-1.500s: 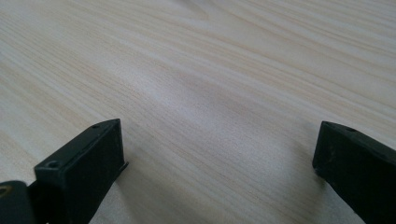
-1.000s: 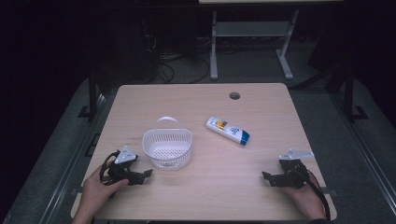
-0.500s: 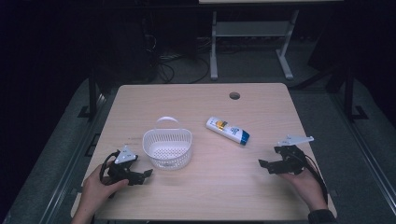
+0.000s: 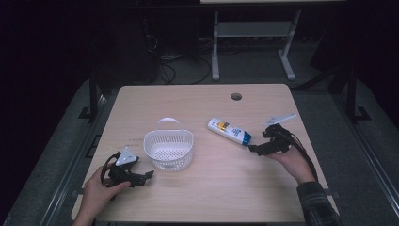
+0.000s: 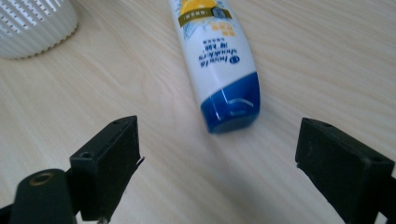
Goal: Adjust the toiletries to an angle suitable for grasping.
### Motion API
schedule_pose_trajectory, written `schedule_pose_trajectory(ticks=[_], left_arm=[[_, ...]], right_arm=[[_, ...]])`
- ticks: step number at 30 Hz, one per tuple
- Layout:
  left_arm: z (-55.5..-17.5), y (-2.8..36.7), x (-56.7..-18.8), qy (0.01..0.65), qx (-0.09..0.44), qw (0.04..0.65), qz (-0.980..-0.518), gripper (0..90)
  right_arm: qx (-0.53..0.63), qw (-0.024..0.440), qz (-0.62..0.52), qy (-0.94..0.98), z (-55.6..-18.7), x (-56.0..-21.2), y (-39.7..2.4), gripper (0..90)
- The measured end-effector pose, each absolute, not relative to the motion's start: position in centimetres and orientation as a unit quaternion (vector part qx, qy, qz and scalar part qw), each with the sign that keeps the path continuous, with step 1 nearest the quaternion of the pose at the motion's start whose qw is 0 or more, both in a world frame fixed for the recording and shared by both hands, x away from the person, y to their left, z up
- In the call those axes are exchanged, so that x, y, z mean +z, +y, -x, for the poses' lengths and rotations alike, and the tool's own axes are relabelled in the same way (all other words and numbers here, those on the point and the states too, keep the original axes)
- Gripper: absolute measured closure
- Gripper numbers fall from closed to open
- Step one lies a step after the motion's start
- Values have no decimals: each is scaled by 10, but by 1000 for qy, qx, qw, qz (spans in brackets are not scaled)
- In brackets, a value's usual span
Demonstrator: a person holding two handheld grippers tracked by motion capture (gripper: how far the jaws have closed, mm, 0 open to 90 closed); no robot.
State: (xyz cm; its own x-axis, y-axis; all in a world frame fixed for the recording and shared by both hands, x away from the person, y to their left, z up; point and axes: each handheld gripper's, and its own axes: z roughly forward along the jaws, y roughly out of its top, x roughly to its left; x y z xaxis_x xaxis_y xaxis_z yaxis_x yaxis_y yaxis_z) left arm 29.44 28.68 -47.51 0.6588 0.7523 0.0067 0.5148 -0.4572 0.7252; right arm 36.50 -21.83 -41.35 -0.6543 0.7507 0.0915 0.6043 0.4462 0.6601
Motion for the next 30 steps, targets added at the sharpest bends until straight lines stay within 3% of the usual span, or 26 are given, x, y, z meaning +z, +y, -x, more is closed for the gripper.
schedule_pose_trajectory(ticks=[30], left_arm=[[-292, 288, -475, 381, 166, 356, -837, 131]], right_arm=[[314, 69, -367, 873, -455, -429, -148, 140]])
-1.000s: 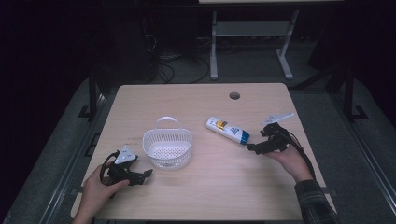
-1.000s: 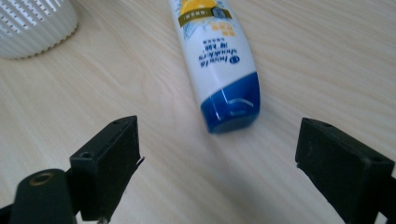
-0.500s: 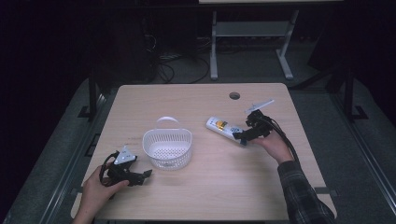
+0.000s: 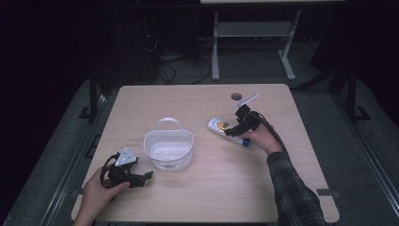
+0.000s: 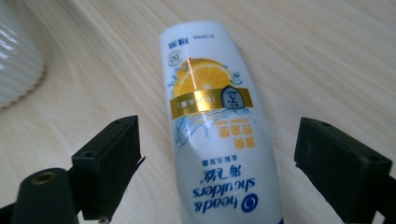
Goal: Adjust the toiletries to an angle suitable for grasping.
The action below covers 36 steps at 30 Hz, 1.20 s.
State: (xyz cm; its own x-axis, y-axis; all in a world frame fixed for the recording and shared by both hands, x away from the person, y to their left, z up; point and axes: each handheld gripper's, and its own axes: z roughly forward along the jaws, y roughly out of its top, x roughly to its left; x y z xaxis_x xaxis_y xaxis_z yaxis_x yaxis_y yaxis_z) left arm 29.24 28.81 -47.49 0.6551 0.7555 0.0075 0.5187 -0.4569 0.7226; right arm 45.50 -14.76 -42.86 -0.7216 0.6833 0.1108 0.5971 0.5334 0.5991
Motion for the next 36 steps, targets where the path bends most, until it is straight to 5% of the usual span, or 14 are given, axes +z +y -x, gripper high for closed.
schedule_pose_trajectory(ticks=[18, 25, 36], left_arm=[[-292, 288, -475, 381, 167, 357, -837, 130], [-292, 288, -475, 381, 166, 356, -837, 131], [-292, 288, -475, 381, 167, 357, -837, 130]], right_arm=[[258, 57, -366, 892, -473, -458, -126, 149], [256, 66, -355, 897, -471, -456, -126, 294], [251, 67, -355, 898, -460, -446, -129, 300]])
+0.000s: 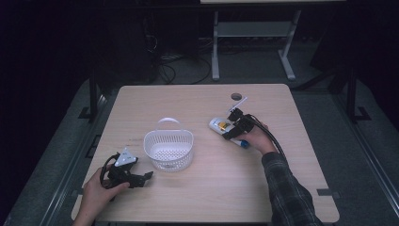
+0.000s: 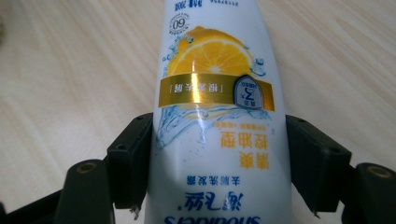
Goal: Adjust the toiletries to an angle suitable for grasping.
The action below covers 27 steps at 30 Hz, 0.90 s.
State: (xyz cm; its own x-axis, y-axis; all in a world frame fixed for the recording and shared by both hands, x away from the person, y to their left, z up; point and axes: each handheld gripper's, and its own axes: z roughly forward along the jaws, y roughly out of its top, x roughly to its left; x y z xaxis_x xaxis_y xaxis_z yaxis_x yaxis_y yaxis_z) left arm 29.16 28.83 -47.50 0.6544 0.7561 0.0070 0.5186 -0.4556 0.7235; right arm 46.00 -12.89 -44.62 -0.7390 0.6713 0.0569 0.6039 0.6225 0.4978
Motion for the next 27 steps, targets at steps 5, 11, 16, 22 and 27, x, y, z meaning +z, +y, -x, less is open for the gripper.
schedule_pose_trajectory(ticks=[5, 11, 16, 22, 27], left_arm=[[-292, 288, -475, 381, 167, 356, -837, 130], [-292, 288, -475, 381, 167, 357, -837, 130], [-292, 288, -475, 381, 167, 357, -836, 131], [-292, 288, -475, 382, 167, 358, -835, 130], [-292, 288, -475, 382, 167, 358, -836, 130]], right_arm=[[260, 70, -357, 894, -446, -444, -139, 302], [276, 76, -359, 888, -426, -442, -156, 302], [287, 83, -354, 886, -407, -439, -166, 303], [294, 87, -346, 887, -382, -437, -172, 302], [294, 86, -340, 889, -358, -436, -175, 302]])
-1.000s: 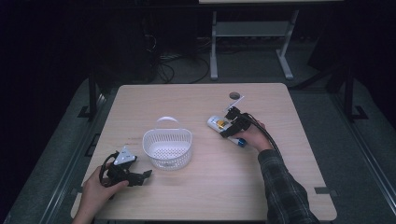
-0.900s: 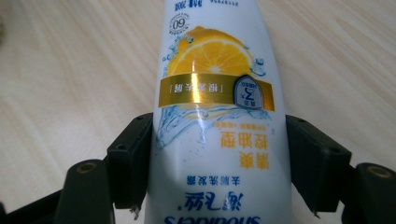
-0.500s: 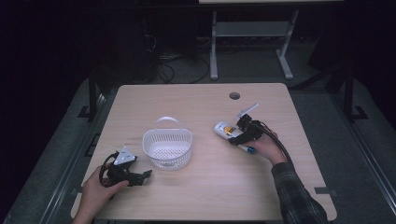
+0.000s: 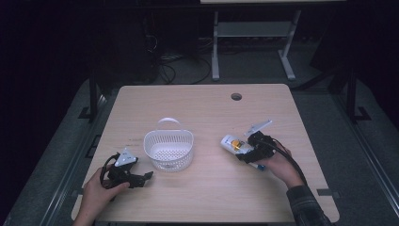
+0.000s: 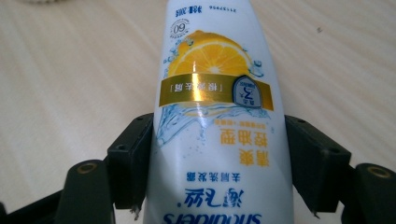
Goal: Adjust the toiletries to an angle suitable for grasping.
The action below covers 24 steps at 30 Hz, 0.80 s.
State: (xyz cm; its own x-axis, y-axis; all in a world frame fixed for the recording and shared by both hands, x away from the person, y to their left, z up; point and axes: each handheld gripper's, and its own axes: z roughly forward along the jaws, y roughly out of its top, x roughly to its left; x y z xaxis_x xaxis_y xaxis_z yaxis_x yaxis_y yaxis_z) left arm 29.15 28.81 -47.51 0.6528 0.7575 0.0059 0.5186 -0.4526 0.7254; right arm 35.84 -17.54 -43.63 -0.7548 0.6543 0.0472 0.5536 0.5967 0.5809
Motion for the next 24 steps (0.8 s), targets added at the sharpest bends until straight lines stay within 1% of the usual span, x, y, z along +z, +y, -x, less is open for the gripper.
schedule_pose_trajectory(ticks=[1, 2, 8, 14, 24], left_arm=[[-292, 288, -475, 382, 167, 358, -836, 130], [-292, 288, -475, 382, 167, 358, -835, 130], [-292, 288, -475, 382, 167, 357, -836, 130], [-292, 288, -475, 382, 167, 357, -836, 130], [-292, 288, -475, 381, 168, 359, -835, 130]], right_arm=[[294, 86, -340, 889, -358, -436, -175, 302], [294, 85, -338, 890, -347, -438, -178, 302], [300, 83, -335, 889, -325, -441, -183, 302], [296, 82, -331, 892, -307, -443, -185, 302], [291, 78, -330, 895, -298, -453, -188, 300]])
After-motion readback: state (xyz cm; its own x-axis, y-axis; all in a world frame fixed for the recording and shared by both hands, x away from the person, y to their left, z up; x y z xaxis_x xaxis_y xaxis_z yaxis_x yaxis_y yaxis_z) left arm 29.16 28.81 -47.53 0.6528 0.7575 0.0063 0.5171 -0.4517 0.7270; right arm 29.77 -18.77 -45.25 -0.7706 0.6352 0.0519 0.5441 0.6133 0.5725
